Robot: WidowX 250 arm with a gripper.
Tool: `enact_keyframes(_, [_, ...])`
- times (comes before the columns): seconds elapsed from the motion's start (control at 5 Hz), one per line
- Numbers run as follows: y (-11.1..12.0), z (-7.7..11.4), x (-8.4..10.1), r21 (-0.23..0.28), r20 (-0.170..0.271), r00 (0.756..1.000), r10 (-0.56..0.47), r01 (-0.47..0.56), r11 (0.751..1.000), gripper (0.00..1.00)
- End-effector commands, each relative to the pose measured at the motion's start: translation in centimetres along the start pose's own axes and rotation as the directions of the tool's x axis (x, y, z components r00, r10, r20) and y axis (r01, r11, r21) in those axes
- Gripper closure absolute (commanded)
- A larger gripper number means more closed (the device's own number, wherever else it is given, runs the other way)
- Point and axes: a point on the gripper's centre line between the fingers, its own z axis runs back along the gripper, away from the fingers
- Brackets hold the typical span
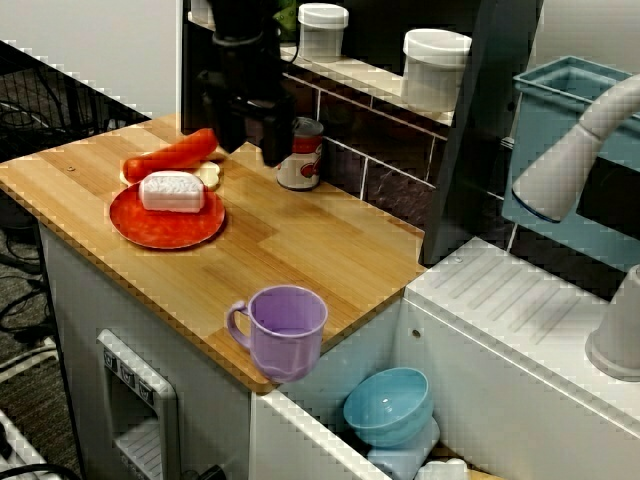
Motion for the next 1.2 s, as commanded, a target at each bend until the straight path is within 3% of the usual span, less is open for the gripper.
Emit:
enact_keyframes(0.0, [1.4,2.0,-0.8,0.038,0.084,0.989,-0.119,0.116,0.993,0.0])
enact_keyframes(0.4, [2.2,2.7,-1.9,0.035,0.052,0.979,-0.199,0.198,0.98,0.0])
enact_keyframes(0.6, [3.1,3.1,-2.8,0.029,0.059,0.97,-0.237,0.236,0.971,0.0])
enact_keyframes(1.0, [4.2,2.1,-4.7,0.049,0.041,0.928,-0.37,0.368,0.929,0.0])
